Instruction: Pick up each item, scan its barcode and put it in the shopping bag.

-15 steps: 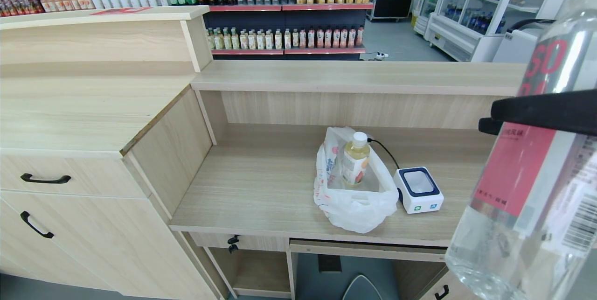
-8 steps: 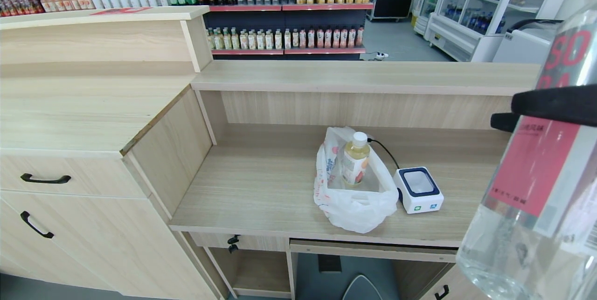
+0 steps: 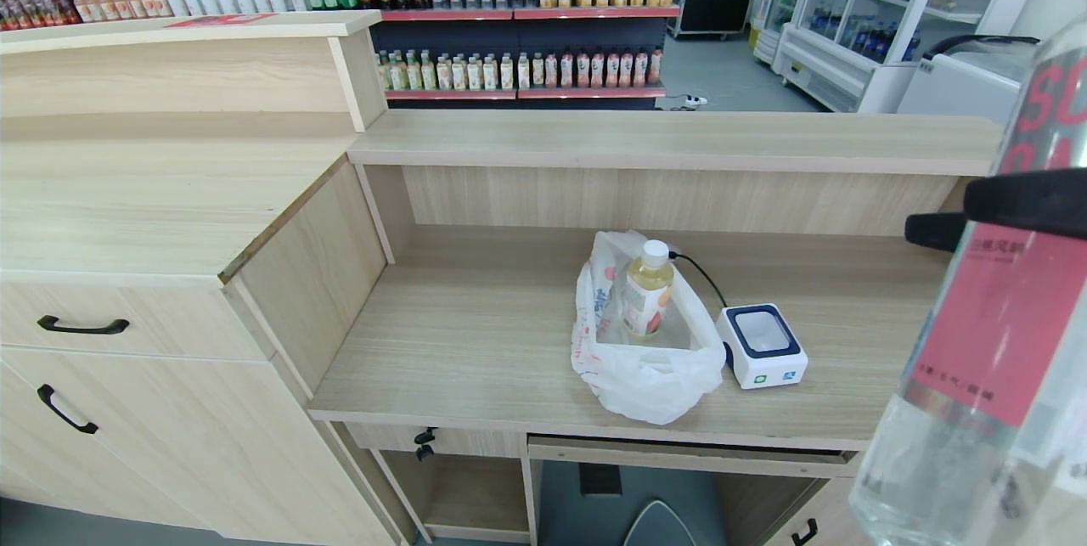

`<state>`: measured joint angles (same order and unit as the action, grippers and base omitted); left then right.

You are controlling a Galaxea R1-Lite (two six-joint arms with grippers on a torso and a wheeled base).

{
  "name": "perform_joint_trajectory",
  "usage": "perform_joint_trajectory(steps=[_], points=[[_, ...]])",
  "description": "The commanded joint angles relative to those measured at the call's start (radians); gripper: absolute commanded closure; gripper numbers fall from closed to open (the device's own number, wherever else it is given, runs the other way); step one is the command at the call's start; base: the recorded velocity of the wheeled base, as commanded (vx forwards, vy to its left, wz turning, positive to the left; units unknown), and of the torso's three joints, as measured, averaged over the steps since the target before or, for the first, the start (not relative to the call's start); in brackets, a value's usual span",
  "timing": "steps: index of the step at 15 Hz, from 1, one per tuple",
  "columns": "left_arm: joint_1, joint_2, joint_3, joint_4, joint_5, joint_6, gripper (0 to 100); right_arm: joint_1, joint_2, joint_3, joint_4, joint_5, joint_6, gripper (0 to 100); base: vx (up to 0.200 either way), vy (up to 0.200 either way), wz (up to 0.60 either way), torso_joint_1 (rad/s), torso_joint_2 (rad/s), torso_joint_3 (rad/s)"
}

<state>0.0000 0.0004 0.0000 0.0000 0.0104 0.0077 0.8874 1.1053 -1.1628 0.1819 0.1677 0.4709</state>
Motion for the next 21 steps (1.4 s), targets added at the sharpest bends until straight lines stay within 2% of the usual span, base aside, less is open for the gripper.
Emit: perform_joint_trajectory(steps=[1, 11, 13, 16, 17, 18, 20, 21], points=[[0.0, 0.0, 0.0, 0.0, 0.0, 0.0, 100, 0.004, -0.005, 0.009, 0.001, 0.001, 0.0, 100, 0.0, 0.0, 0.0, 0.0, 0.0, 0.0], [0.0, 0.0, 0.0, 0.0, 0.0, 0.0, 100, 0.004, -0.018, 0.021, 0.001, 0.0, -0.001, 100, 0.0, 0.0, 0.0, 0.0, 0.0, 0.0], [0.0, 0.0, 0.0, 0.0, 0.0, 0.0, 100, -0.024, -0.015, 0.037, -0.001, -0.01, -0.011, 100, 0.0, 0.0, 0.0, 0.0, 0.0, 0.0], [0.0, 0.0, 0.0, 0.0, 0.0, 0.0, 100, -0.232, 0.004, 0.081, -0.009, -0.014, -0.143, 100, 0.0, 0.0, 0.0, 0.0, 0.0, 0.0], [0.0, 0.0, 0.0, 0.0, 0.0, 0.0, 100, -0.401, 0.022, 0.129, -0.013, -0.014, -0.261, 100, 0.0, 0.0, 0.0, 0.0, 0.0, 0.0], [0.0, 0.0, 0.0, 0.0, 0.0, 0.0, 100, -0.512, 0.041, 0.161, -0.041, -0.014, -0.328, 100, 0.0, 0.0, 0.0, 0.0, 0.0, 0.0], [0.0, 0.0, 0.0, 0.0, 0.0, 0.0, 100, -0.656, 0.097, 0.226, -0.177, -0.022, -0.413, 100, 0.0, 0.0, 0.0, 0.0, 0.0, 0.0], [0.0, 0.0, 0.0, 0.0, 0.0, 0.0, 100, -0.728, 0.151, 0.259, -0.285, -0.112, -0.489, 100, 0.0, 0.0, 0.0, 0.0, 0.0, 0.0]])
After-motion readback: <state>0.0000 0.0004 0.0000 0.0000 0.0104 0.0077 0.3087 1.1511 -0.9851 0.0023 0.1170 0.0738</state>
